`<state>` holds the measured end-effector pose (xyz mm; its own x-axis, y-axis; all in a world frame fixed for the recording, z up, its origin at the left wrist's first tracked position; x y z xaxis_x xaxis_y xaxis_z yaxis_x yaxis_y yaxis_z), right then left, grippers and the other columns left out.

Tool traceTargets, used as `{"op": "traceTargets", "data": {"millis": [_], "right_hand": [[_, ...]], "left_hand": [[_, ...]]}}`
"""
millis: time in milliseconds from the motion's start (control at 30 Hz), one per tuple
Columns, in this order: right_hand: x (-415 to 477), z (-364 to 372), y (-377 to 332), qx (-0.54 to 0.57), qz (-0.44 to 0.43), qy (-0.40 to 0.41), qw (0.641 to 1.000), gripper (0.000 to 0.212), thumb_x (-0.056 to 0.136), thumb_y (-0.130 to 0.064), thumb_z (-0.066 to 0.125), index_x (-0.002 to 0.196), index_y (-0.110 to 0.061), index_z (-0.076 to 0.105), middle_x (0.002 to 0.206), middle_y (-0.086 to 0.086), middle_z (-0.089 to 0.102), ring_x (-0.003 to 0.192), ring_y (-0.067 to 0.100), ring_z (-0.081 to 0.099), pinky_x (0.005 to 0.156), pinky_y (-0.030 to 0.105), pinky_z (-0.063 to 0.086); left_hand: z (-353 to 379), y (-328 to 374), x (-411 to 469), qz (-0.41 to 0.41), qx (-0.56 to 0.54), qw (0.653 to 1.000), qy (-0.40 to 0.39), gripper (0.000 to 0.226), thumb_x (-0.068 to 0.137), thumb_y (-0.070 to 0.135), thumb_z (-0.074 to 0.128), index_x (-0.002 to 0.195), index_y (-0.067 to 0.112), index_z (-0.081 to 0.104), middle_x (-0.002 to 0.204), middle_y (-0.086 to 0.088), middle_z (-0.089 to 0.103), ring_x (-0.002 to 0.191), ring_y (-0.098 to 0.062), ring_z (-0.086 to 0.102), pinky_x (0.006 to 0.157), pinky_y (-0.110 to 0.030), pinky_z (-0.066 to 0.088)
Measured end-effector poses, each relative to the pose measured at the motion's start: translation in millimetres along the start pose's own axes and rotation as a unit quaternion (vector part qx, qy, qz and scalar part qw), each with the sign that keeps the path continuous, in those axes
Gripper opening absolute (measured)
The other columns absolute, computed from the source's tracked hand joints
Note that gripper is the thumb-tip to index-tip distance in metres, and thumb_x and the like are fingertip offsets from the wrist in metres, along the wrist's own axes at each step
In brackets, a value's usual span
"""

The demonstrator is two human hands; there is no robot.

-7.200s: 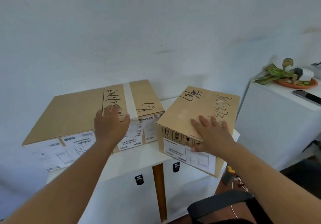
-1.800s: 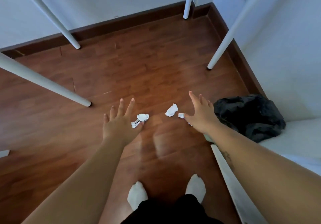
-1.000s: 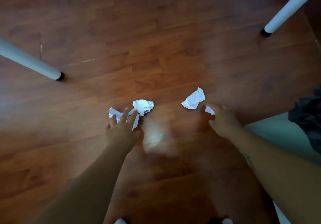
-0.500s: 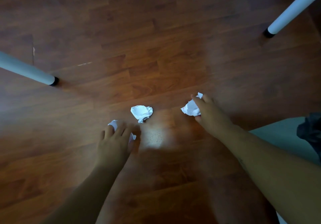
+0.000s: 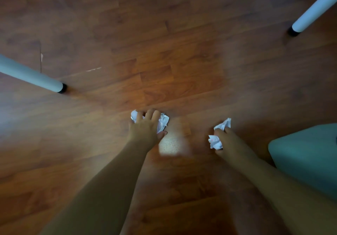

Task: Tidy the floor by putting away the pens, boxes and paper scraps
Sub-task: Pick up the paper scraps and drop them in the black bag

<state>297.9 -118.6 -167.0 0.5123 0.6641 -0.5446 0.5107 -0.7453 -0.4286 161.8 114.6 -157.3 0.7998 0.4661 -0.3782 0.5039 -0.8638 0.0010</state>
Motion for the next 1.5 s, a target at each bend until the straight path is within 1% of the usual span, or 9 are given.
{"op": "traceTargets", "data": {"millis": [100,367,567,700,800,967,1100,1300,1500], "right_hand": [[-14,-4,-15,0.057,-0.041,0.034,0.997,0.031,0.084,0.0,0.061,0.082,-0.027,0.046,0.102,-0.005,0.042,0.074,0.0,0.047,0.061,0.007,0.034],[-82,-67,-62,0.136,-0.034,0.121,0.983,0.03,0.082,-0.004,0.053,0.08,-0.026,0.033,0.106,-0.004,0.046,0.112,0.006,0.063,0.073,0.02,0.048],[-152,-143,-89,0.156,0.036,0.203,0.966,0.024,0.081,-0.005,0.052,0.078,-0.024,0.036,0.097,-0.006,0.045,0.086,-0.001,0.062,0.067,0.01,0.044],[-211,-183,-93,0.223,0.107,0.229,0.941,0.015,0.084,-0.021,0.044,0.078,-0.032,0.037,0.096,-0.005,0.051,0.092,0.007,0.065,0.074,0.029,0.052],[-261,-213,-89,0.321,0.197,0.268,0.887,0.013,0.082,-0.002,0.049,0.081,-0.016,0.048,0.094,0.003,0.054,0.085,-0.003,0.063,0.063,0.011,0.045],[-313,-249,-54,0.492,0.3,0.346,0.741,0.009,0.086,-0.007,0.052,0.082,-0.014,0.047,0.065,0.014,0.047,0.044,0.022,0.05,0.036,0.027,0.044],[-314,-266,-30,0.56,0.338,0.381,0.653,0.011,0.087,-0.012,0.057,0.094,-0.019,0.053,0.076,0.012,0.054,0.051,0.017,0.049,0.043,0.024,0.041],[-302,-277,-24,0.671,0.371,0.411,0.494,0.074,0.088,-0.017,0.063,0.148,-0.037,0.024,0.118,-0.007,0.05,0.077,0.012,0.057,0.063,0.027,0.052],[-302,-290,-18,0.724,0.33,0.41,0.445,0.085,0.09,-0.018,0.062,0.152,-0.043,0.009,0.126,-0.004,0.044,0.096,0.013,0.06,0.087,0.037,0.056]], "left_hand": [[-12,6,-5,-0.036,-0.05,0.998,0.034,0.045,0.071,0.04,0.069,0.108,0.018,0.055,0.106,0.0,0.059,0.097,-0.034,0.056,0.069,-0.039,0.039],[-90,44,-58,-0.009,-0.214,0.976,0.028,0.069,0.068,0.058,0.029,0.109,0.012,0.061,0.11,-0.004,0.055,0.101,-0.029,0.053,0.075,-0.039,0.045],[-166,82,-96,0.042,-0.232,0.972,0.005,0.05,0.074,0.052,0.039,0.107,0.021,0.06,0.105,0.004,0.055,0.102,-0.022,0.054,0.081,-0.041,0.049],[-233,122,-120,0.061,-0.297,0.953,-0.025,0.039,0.081,0.042,0.063,0.116,0.027,0.058,0.107,0.005,0.05,0.098,-0.023,0.058,0.079,-0.04,0.05],[-286,162,-130,0.062,-0.384,0.921,-0.028,0.034,0.082,0.03,0.068,0.114,0.033,0.057,0.108,0.01,0.049,0.095,-0.008,0.053,0.076,-0.032,0.045],[-346,250,-136,0.131,-0.474,0.867,-0.079,0.034,0.084,0.023,0.069,0.098,0.045,0.047,0.105,0.015,0.046,0.097,-0.004,0.049,0.068,-0.008,0.037],[-365,314,-126,0.15,-0.48,0.857,-0.116,0.028,0.083,0.025,0.067,0.1,0.038,0.05,0.106,0.01,0.048,0.09,-0.006,0.05,0.061,-0.009,0.032],[-352,328,-104,0.097,-0.5,0.845,-0.164,0.022,0.08,0.022,0.06,0.101,0.018,0.056,0.073,-0.008,0.072,0.052,-0.013,0.056,0.05,-0.021,0.04],[-348,319,-102,0.079,-0.485,0.85,-0.189,0.017,0.079,0.023,0.059,0.093,0.015,0.053,0.06,-0.011,0.065,0.05,-0.018,0.051,0.05,-0.027,0.042]]}}
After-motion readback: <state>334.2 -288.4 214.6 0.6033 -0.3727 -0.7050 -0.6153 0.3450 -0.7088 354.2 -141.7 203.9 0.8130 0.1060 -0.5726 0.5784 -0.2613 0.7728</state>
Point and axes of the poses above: each hand's wrist, its own x-axis towards the middle knuckle, its own z-axis out of the palm, y = z × x, the point moved 3 cm from there along x, towards the middle knuckle
